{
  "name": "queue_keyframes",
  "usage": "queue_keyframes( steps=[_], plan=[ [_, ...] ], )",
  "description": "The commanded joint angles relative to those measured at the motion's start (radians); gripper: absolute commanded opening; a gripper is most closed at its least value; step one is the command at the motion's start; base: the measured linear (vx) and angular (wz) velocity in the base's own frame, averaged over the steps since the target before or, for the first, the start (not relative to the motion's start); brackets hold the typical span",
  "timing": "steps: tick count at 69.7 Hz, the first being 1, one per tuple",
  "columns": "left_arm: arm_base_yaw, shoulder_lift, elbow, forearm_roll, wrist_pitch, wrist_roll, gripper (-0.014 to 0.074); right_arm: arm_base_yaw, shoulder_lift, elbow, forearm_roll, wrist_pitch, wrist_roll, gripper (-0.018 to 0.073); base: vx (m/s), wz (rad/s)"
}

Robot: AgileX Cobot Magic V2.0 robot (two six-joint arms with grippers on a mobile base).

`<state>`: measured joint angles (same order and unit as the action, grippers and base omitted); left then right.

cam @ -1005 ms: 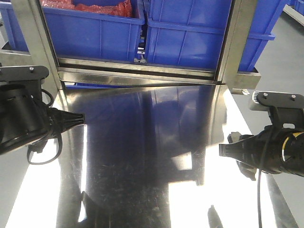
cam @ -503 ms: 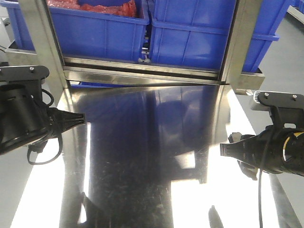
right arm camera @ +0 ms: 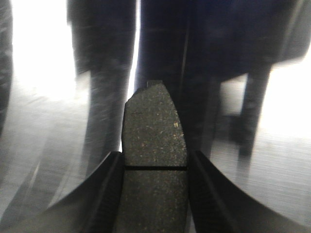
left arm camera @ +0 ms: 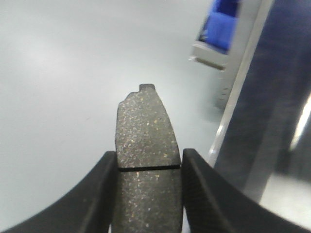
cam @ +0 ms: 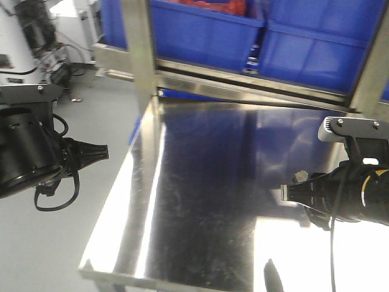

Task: Move and align brake pads A on conveyor
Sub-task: 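Turn the base away from the steel table holding both pads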

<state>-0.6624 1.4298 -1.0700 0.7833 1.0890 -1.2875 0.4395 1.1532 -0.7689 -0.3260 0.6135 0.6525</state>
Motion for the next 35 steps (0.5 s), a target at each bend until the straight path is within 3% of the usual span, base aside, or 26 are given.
queue_keyframes(
  steps=[1,35],
  plan=[
    [0.001,-0.035,-0.026,0.064,-0.001,-0.004,0.0153,0.0,-0.024,-0.03,-0.022,-0.057,-0.003,0.0155,-0.13,0.51],
    [0.001,-0.035,-0.026,0.064,-0.001,-0.004,0.0153,0.0,-0.024,-0.03,-0.022,-0.057,-0.003,0.0155,-0.12,0.48]
  ],
)
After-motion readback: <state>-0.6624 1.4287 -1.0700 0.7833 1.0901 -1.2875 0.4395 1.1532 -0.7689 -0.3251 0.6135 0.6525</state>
